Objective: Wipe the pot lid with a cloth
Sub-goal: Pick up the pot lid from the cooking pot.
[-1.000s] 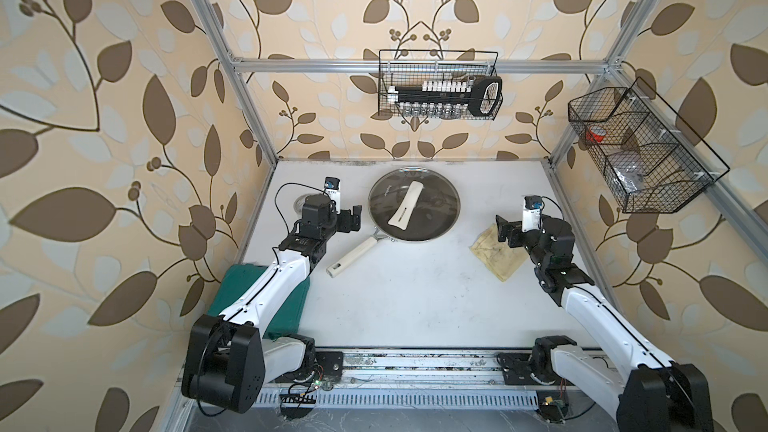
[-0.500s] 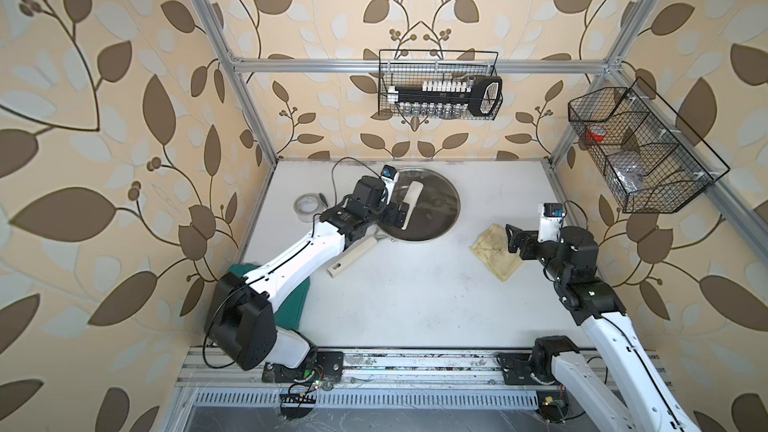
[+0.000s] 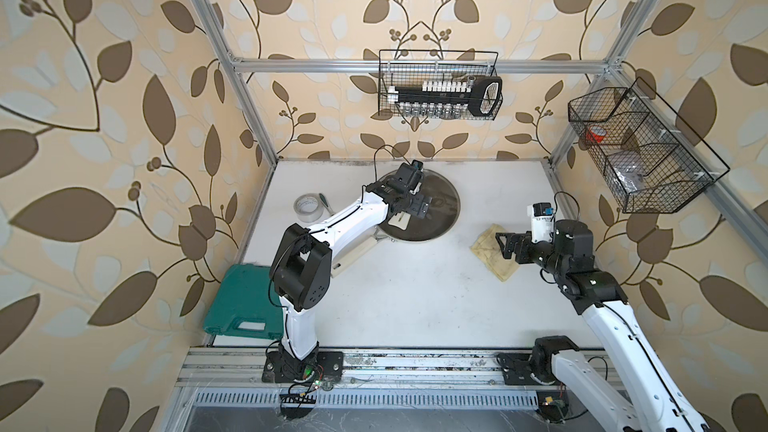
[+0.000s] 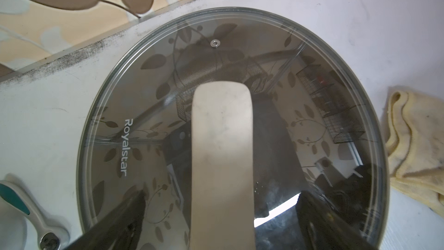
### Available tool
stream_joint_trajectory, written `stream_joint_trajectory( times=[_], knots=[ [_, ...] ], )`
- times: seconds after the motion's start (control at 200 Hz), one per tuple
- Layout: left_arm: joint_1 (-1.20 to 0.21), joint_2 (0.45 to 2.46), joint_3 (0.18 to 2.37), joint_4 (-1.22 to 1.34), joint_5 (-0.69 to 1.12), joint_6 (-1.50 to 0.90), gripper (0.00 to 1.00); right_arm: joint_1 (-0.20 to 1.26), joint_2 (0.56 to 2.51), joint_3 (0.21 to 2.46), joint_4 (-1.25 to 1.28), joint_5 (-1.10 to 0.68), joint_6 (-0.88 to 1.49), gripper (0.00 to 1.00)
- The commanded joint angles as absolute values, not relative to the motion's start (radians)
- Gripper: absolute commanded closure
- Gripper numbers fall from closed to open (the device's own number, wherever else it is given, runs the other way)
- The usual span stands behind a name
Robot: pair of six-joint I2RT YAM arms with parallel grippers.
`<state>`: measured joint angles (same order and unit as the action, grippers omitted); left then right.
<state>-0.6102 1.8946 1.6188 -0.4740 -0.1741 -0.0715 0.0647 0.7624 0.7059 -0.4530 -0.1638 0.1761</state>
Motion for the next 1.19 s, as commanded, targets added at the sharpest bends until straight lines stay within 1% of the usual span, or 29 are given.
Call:
stream_joint_trajectory(
  times=[0.0, 0.07, 0.145, 0.4, 0.5, 0.6, 0.66, 0.72, 0.765, 0.86, 0.975, 1.035, 1.19],
  knots=[
    [-0.621, 1.904, 1.672, -0.526, -0.233, -0.104, 0.01, 0.069, 0.765, 0.724, -0.47, -0.102, 0.222, 0.04],
    [-0.623, 1.909, 1.671, -0.533, -0.229, -0.111, 0.02, 0.067, 0.804, 0.765, -0.535, -0.047, 0.238, 0.04],
    [-0.623, 1.913, 1.666, -0.535, -0.227, -0.121, 0.05, 0.066, 0.842, 0.795, -0.569, -0.056, 0.217, 0.04],
    [-0.629, 1.948, 1.669, -0.54, -0.227, -0.13, 0.15, 0.067, 0.825, 0.779, -0.478, -0.08, 0.292, 0.04],
    [-0.632, 1.968, 1.676, -0.548, -0.233, -0.133, 0.21, 0.067, 0.82, 0.783, -0.474, -0.087, 0.302, 0.04],
    [-0.631, 1.978, 1.679, -0.546, -0.236, -0.135, 0.3, 0.067, 0.813, 0.784, -0.474, -0.088, 0.299, 0.04],
    [-0.632, 1.984, 1.683, -0.547, -0.239, -0.135, 0.38, 0.066, 0.809, 0.785, -0.471, -0.092, 0.298, 0.04],
    [-0.631, 1.99, 1.683, -0.55, -0.245, -0.135, 0.43, 0.067, 0.806, 0.787, -0.472, -0.098, 0.298, 0.04],
    [-0.631, 1.991, 1.683, -0.551, -0.247, -0.136, 0.49, 0.067, 0.805, 0.787, -0.472, -0.1, 0.299, 0.04],
    [-0.632, 1.991, 1.679, -0.551, -0.248, -0.14, 0.7, 0.067, 0.805, 0.788, -0.471, -0.101, 0.301, 0.04],
    [-0.632, 1.988, 1.678, -0.552, -0.24, -0.139, 0.85, 0.067, 0.805, 0.792, -0.469, -0.1, 0.299, 0.04],
    [-0.632, 1.988, 1.689, -0.555, -0.235, -0.133, 1.0, 0.067, 0.807, 0.796, -0.469, -0.103, 0.298, 0.04],
    [-0.632, 1.975, 1.739, -0.572, -0.236, -0.128, 1.0, 0.067, 0.82, 0.82, -0.486, -0.105, 0.318, 0.04]
  ],
)
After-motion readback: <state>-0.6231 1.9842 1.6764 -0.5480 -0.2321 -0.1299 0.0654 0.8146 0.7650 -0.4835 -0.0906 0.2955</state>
